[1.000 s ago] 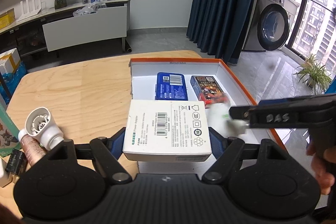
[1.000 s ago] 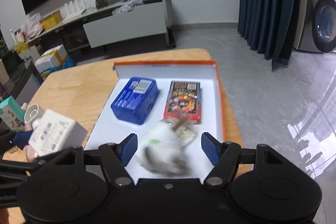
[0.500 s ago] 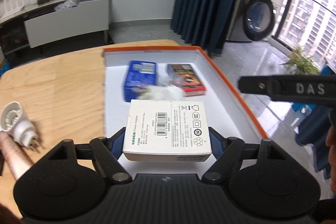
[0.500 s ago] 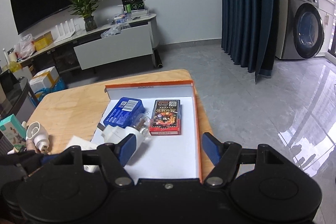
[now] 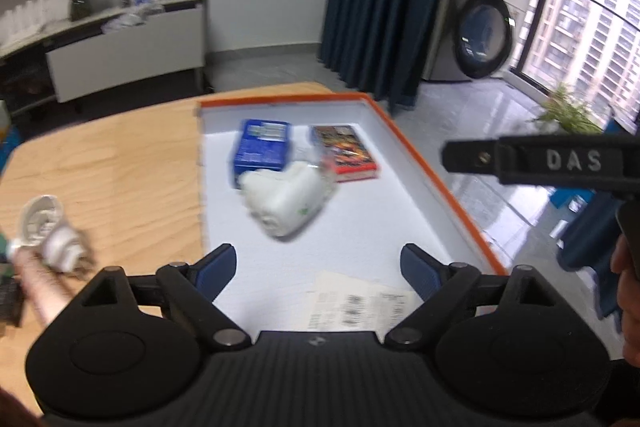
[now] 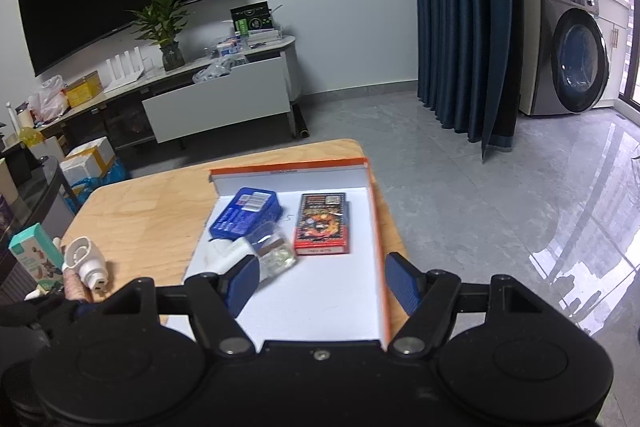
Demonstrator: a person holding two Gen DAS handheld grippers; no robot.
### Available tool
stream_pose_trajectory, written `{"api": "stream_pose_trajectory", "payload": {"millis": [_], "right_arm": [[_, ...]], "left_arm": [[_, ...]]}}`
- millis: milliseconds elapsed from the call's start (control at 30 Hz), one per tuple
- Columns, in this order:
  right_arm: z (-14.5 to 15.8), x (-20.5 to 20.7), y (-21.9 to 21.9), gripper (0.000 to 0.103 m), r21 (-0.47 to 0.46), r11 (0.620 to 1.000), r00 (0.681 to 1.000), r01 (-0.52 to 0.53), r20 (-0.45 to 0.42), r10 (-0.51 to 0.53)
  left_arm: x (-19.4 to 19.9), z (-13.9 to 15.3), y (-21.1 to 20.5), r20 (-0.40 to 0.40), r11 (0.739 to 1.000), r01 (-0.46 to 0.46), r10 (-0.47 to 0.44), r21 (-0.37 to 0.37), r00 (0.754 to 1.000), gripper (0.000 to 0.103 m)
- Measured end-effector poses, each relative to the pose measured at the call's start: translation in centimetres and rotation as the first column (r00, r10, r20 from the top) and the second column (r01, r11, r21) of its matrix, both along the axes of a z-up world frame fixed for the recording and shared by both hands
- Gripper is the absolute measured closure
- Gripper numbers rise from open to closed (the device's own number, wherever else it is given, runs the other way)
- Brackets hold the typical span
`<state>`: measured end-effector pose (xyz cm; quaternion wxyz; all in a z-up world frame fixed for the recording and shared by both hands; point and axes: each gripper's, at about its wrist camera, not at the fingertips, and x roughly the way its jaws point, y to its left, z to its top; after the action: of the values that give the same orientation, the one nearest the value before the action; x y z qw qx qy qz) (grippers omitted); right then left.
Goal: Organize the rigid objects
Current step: 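Release the white heater into the white box while the left tool lowers the product box inside, then grasp the teal bandage box with the left tool while the right tool reaches the white diffuser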
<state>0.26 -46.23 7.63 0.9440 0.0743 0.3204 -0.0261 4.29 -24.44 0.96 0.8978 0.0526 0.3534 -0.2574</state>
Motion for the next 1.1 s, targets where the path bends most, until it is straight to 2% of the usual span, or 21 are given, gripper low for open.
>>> {"api": "stream_pose_trajectory", "payload": {"millis": [267,467,633,767,833,1000,1100], "right_arm": [[-0.1,0.6,3.8,0.02,0.015,0.996,0.996,-0.087,-0.006,0.087],[-0.4,1.2,8.1,0.02,0.026,0.985,0.985,-0.173,-0.015,0.174],[-1.0,1.5,11.7,0.02,0.031,0.968,0.968,-0.248,-0.029,0.249],[-1.5,1.8,14.1,0.02,0.037,0.956,0.955,-0.292,-0.042,0.293],[-1.7,2.0,15.2,0.02,0.037,0.95,0.949,-0.311,-0.046,0.313],[-2.4,2.2,17.7,0.02,0.021,0.93,0.927,-0.368,-0.067,0.368],[-2.8,2.5,18.4,0.02,0.031,0.923,0.92,-0.384,-0.073,0.385]], "left_arm": [[-0.5,1.4,5.7,0.025,0.991,-0.135,0.135,0.005,0.991,0.011],[-1.0,1.7,11.2,0.036,0.965,-0.261,0.261,0.002,0.965,0.01],[-0.6,1.6,16.2,0.027,0.918,-0.396,0.396,0.002,0.918,0.01],[-0.1,1.7,19.1,0.043,0.877,-0.481,0.48,0.008,0.876,0.001],[0.2,1.7,20.5,0.044,0.854,-0.52,0.519,0.004,0.853,0.001],[1.7,1.6,22.2,0.055,0.806,-0.592,0.592,-0.005,0.804,0.0],[2.7,1.5,22.5,0.086,0.789,-0.615,0.612,0.013,0.786,0.0]]}}
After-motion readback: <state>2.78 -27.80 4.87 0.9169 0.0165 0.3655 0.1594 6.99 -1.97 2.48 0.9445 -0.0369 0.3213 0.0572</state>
